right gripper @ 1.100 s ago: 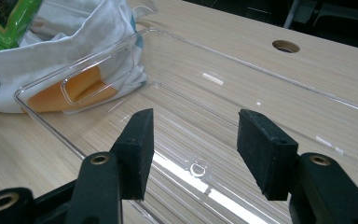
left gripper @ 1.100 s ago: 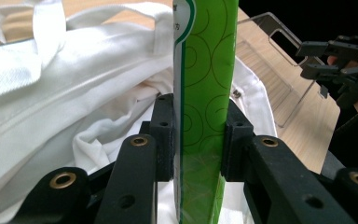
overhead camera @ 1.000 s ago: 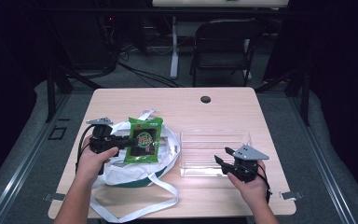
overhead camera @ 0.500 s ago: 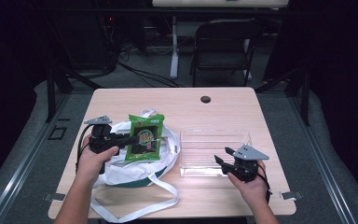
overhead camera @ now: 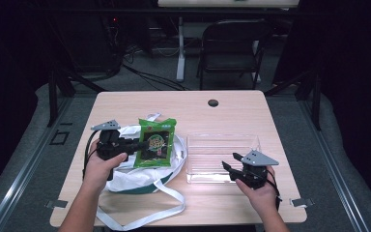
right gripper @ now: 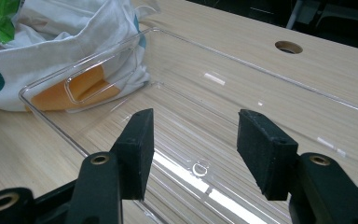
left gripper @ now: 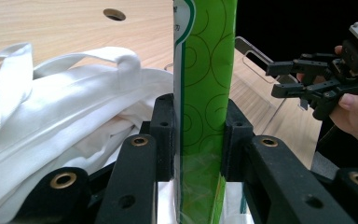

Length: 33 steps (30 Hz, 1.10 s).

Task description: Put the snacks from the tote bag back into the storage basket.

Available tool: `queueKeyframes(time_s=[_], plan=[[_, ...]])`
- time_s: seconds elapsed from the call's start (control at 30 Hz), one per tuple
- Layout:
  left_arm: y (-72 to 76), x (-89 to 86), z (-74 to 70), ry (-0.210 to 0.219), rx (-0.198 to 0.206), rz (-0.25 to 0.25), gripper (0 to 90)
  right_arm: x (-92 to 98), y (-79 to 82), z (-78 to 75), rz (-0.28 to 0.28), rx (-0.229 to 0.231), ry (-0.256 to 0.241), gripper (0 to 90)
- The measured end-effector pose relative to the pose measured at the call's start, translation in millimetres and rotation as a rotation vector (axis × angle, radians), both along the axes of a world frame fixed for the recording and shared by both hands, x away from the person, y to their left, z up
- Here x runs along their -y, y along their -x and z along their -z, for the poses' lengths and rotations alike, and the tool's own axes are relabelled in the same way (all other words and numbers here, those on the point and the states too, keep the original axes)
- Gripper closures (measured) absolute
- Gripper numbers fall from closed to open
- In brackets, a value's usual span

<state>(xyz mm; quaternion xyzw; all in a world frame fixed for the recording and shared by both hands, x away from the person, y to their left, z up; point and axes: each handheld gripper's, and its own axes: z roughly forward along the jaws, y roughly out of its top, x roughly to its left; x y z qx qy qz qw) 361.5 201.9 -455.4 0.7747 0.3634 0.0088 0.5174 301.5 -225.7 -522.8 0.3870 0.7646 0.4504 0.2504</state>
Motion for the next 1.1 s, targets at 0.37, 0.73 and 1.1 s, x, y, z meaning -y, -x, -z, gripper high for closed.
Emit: queueKeyframes(time_s=[0.37,0.73,1.1], plan=[[7.9,20.6,-2.1,-0.013,0.056,0.046,72.0,-2.9,0.5,-2.2,-0.037,-0.005,0.014,46.2],[16.5,20.7,-14.6,0.008,0.109,0.039,72.1,-12.8,-0.9,-34.1,-0.125,0.025,0.012,46.0],[20.9,33.1,-14.4,0.023,0.112,0.088,72.1,-20.8,-8.7,-71.8,-0.22,0.015,0.048,46.8]])
